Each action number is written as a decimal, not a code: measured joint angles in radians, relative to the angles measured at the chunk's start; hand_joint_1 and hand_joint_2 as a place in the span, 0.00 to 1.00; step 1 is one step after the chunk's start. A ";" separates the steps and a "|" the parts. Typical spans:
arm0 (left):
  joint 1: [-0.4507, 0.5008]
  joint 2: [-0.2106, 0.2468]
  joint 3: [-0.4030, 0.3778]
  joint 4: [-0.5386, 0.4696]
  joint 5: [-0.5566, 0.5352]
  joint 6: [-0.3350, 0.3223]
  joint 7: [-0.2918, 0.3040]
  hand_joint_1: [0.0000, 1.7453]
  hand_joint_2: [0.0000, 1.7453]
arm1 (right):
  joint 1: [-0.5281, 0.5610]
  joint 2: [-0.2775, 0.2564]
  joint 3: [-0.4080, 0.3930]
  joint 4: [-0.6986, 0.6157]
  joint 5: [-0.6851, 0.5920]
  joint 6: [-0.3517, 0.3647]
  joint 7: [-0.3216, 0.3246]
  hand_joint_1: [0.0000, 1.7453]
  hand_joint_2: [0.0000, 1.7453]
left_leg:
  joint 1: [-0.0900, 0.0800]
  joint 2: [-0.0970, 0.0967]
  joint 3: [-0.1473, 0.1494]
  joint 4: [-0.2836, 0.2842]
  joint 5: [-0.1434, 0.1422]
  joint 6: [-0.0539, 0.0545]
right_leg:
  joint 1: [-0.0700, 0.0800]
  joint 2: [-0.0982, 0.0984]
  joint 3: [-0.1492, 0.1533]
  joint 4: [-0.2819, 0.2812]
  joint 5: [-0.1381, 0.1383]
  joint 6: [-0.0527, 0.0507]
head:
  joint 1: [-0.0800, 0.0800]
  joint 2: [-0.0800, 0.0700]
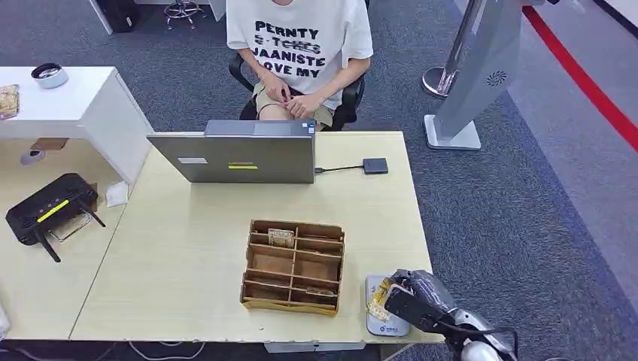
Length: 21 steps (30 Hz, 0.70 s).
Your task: Pass the card to the sensor for recognition and then transmit it.
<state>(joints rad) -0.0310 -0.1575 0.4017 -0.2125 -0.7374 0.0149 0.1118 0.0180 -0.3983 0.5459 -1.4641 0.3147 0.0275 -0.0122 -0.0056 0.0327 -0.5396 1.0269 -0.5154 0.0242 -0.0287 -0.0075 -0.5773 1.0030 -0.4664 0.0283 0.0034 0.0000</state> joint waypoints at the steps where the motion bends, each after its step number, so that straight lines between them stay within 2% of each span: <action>1: 0.000 0.000 0.000 0.000 0.000 0.000 0.000 0.00 0.00 | 0.000 -0.001 0.001 0.000 0.000 0.000 0.000 1.00 1.00 | 0.000 0.000 0.000 0.000 0.000 0.000 | 0.000 0.000 0.000 0.000 0.000 0.000 | 0.000 0.000; 21: 0.000 0.000 0.000 0.000 0.000 0.000 0.000 0.00 0.00 | 0.001 -0.009 0.005 -0.001 -0.001 -0.006 0.001 1.00 1.00 | 0.000 0.000 0.000 0.000 0.000 0.000 | 0.000 0.000 0.000 0.000 0.000 0.000 | 0.000 0.000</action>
<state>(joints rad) -0.0310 -0.1575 0.4021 -0.2125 -0.7374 0.0153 0.1118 0.0187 -0.4074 0.5505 -1.4649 0.3140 0.0218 -0.0111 -0.0057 0.0327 -0.5395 1.0269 -0.5154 0.0242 -0.0287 -0.0075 -0.5773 1.0030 -0.4664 0.0283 0.0038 0.0000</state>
